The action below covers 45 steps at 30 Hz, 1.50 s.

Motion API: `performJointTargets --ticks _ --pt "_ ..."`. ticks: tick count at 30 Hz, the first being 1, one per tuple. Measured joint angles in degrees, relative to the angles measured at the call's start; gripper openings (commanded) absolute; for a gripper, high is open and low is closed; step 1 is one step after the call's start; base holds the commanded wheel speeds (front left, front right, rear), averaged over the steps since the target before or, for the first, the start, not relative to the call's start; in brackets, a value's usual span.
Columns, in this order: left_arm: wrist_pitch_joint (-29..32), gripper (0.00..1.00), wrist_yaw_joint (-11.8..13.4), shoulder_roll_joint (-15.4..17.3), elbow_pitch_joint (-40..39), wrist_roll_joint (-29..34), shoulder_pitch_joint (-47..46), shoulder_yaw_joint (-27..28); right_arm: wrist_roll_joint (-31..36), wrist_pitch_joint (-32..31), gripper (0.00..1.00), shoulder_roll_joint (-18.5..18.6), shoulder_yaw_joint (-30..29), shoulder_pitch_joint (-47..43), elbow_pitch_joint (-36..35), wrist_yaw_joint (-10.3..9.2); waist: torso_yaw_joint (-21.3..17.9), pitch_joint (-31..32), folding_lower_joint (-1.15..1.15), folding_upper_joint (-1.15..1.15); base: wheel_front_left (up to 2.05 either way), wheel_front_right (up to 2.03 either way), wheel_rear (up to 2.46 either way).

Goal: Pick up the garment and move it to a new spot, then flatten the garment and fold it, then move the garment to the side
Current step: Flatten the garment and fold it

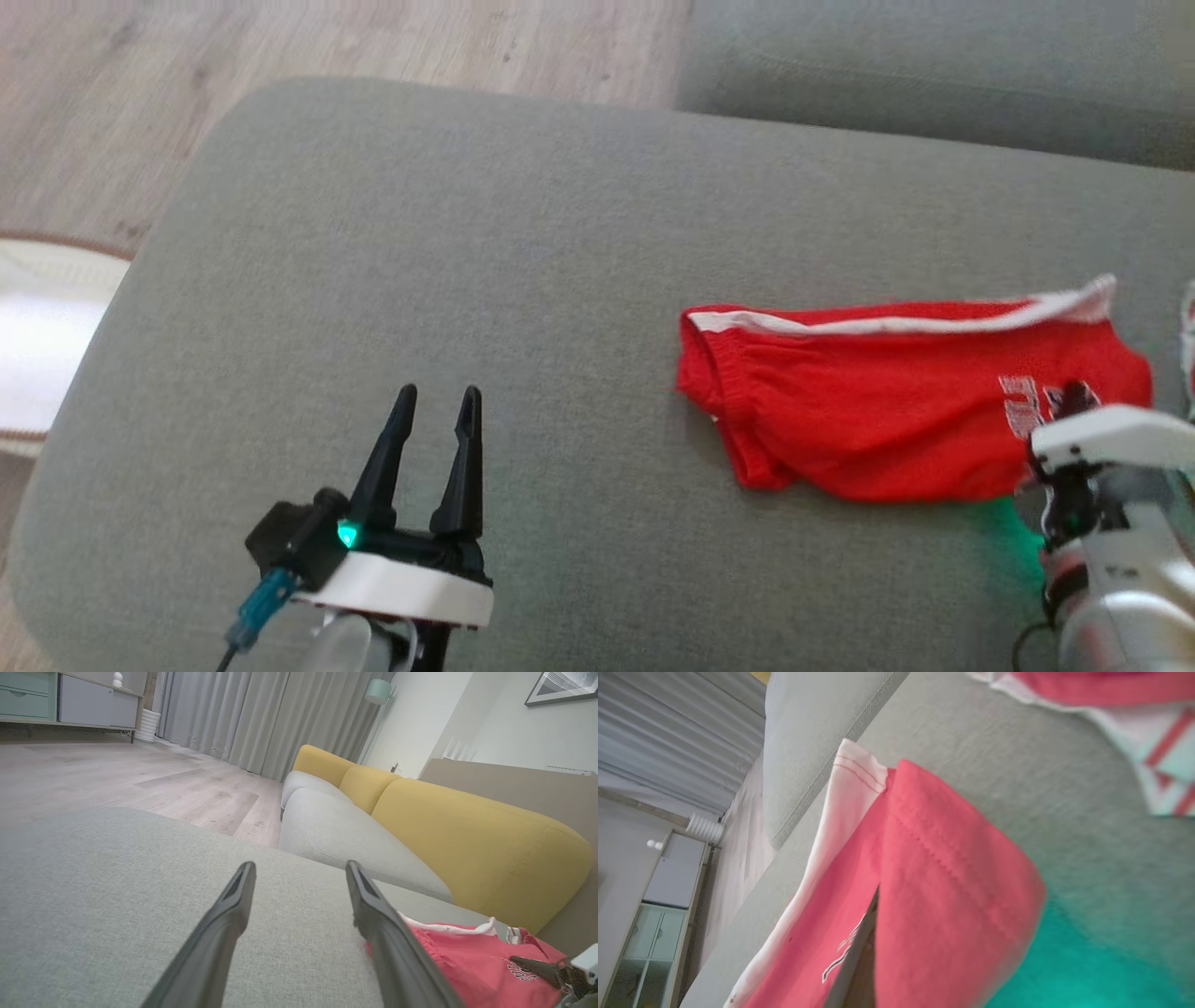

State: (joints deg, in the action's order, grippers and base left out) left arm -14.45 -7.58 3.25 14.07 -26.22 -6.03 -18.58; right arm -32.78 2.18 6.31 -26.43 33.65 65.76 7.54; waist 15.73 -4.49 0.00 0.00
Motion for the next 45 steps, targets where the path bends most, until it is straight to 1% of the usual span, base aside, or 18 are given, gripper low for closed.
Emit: performJointTargets --ticks 6,12,20,26,27,28,35,36,37,45 --pt "0.00 1.00 0.00 0.18 -0.01 0.08 1.77 0.07 -0.43 2.91 0.00 -0.76 -2.16 -3.81 -0.04 0.00 -2.56 2.47 0.00 0.00 0.00 0.00 0.00" --pt "0.00 1.00 0.00 0.86 0.12 0.48 3.02 -0.96 -0.92 3.92 0.00 -2.58 -1.02 -6.93 -3.23 0.00 -5.21 3.66 -0.01 0.00 0.00 0.00 0.00" --pt "0.00 1.00 0.00 1.26 0.37 0.46 2.91 -3.42 -3.47 3.87 0.00 -3.08 1.99 -8.66 -7.23 0.00 -5.17 3.01 0.00 0.00 0.00 0.00 0.00" --pt "0.00 1.00 0.00 1.85 0.46 0.37 2.91 -3.37 -5.92 3.90 0.00 -3.18 4.77 -8.66 -9.61 0.00 -4.47 3.46 0.00 0.00 0.00 0.00 0.00" --pt "0.00 1.00 0.00 1.86 0.46 0.37 2.91 -3.36 -6.67 3.90 0.00 -3.18 5.70 -8.66 -10.11 0.00 -4.32 3.56 0.00 0.00 0.00 0.00 0.00" --pt "0.00 1.00 0.00 1.87 0.53 0.37 2.91 -3.37 -8.71 3.92 0.00 -3.19 7.93 -8.66 -11.27 0.00 -4.03 3.88 0.00 0.00 0.00 0.00 0.00" --pt "0.00 1.00 0.00 1.97 1.19 -0.02 2.96 -3.39 -17.50 3.90 0.00 -3.19 20.04 -9.56 -18.22 0.00 -3.01 5.43 0.00 0.00 0.00 0.00 0.00" --pt "0.00 1.00 0.00 2.02 1.31 -0.02 2.99 -3.38 -18.46 3.90 0.00 -3.20 21.72 -10.16 -19.18 0.00 -2.83 5.66 0.00 0.00 0.00 0.00 0.00" --pt "0.00 1.00 0.00 2.02 1.31 -0.02 2.99 -3.38 -18.46 3.90 0.00 -3.20 21.72 -10.16 -19.18 0.00 -2.83 5.66 0.00 0.00 0.00 0.00 0.00" --pt "0.00 1.00 0.00 3.00 1.54 -0.03 3.18 -3.39 -24.49 3.92 0.00 -3.21 33.05 -13.15 -23.35 0.00 -0.69 6.88 0.00 0.00 0.00 0.00 0.00"
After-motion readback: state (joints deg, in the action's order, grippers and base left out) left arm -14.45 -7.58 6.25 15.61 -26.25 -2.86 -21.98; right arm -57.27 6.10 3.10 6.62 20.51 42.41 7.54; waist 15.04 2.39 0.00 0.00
